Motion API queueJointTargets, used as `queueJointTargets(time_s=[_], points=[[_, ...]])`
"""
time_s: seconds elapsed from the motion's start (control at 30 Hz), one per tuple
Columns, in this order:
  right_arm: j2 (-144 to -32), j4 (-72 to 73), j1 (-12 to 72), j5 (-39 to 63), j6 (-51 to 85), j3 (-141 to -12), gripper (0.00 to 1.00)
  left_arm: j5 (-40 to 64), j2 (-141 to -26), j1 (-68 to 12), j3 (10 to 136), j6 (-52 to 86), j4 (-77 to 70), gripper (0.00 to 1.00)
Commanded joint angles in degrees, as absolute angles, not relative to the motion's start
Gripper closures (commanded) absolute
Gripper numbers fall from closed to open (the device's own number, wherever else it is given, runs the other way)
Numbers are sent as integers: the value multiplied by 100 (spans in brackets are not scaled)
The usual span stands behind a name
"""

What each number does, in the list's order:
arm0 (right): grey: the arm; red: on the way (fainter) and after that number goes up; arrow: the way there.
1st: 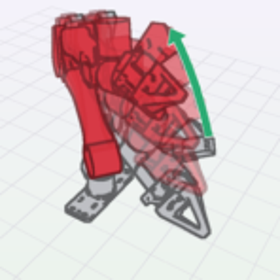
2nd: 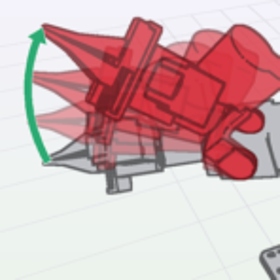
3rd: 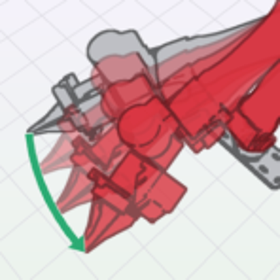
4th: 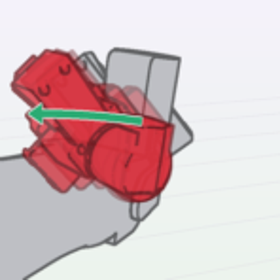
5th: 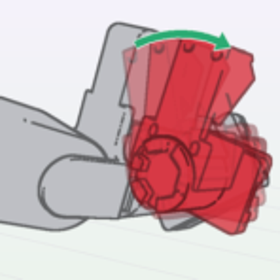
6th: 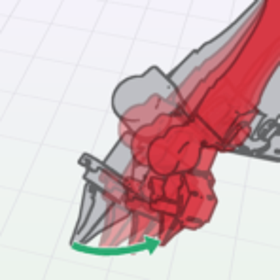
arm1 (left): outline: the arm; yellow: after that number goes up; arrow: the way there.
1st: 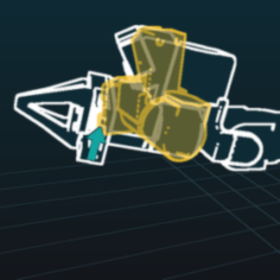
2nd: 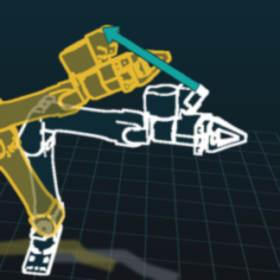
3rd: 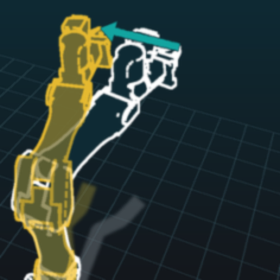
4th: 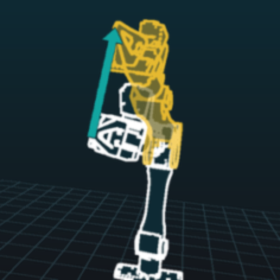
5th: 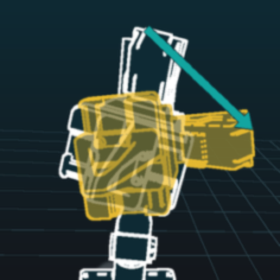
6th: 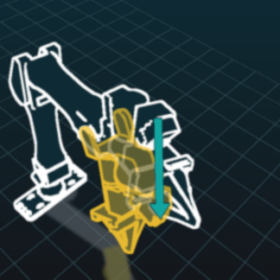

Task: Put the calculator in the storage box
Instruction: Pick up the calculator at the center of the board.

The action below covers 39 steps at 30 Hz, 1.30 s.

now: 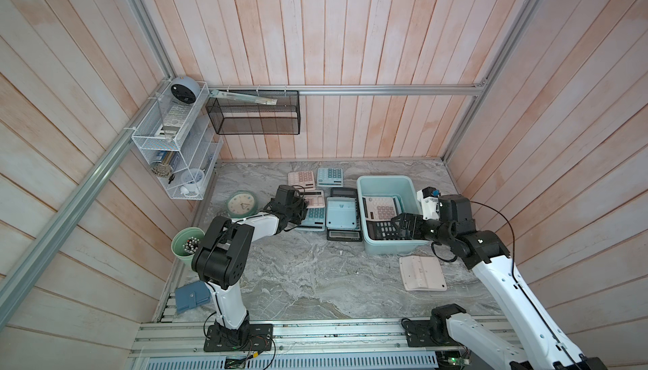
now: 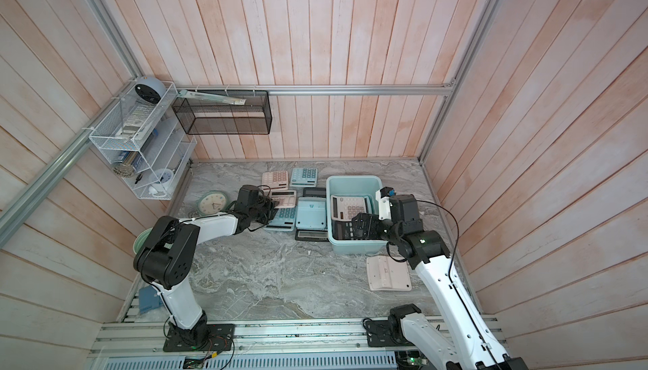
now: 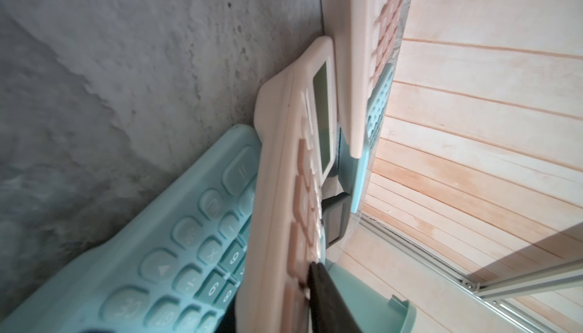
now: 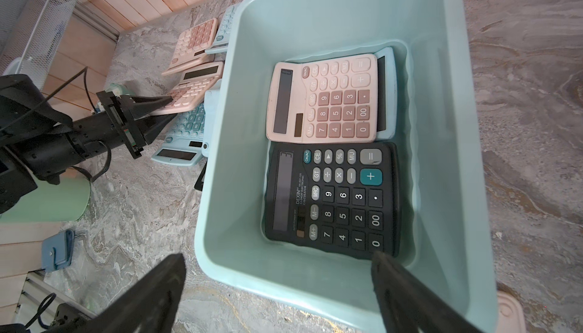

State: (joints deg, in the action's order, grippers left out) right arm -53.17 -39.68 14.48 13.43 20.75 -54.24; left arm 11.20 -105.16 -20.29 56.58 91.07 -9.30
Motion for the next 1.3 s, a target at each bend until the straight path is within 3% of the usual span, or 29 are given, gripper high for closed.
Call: queueJointTargets(time_s=[0.0,0.13,0.43,0.7,1.0,1.27], points=[[-5247,-4104,1440,1447,2100,-5476,2,917,-10255,-2057,5667,8850,-551,89],[-5244,-4122,1440,1480,2123,-5511,2,928,-10005,-2057,5491,8849,-529,100],[-5233,-4146,1441,1617,2192,-5539,2,697,-8484,-2057,4682,8805,-285,100],[-5339,-4049,1441,2056,2348,-5550,2,855,-7025,-2057,4383,7967,529,100],[-5792,-3940,1441,3059,2522,-5877,2,2046,-6051,-2208,4475,6303,1167,100],[-6247,-3542,1394,4249,2538,-6107,15,3713,-5618,-2337,4036,6127,174,100]])
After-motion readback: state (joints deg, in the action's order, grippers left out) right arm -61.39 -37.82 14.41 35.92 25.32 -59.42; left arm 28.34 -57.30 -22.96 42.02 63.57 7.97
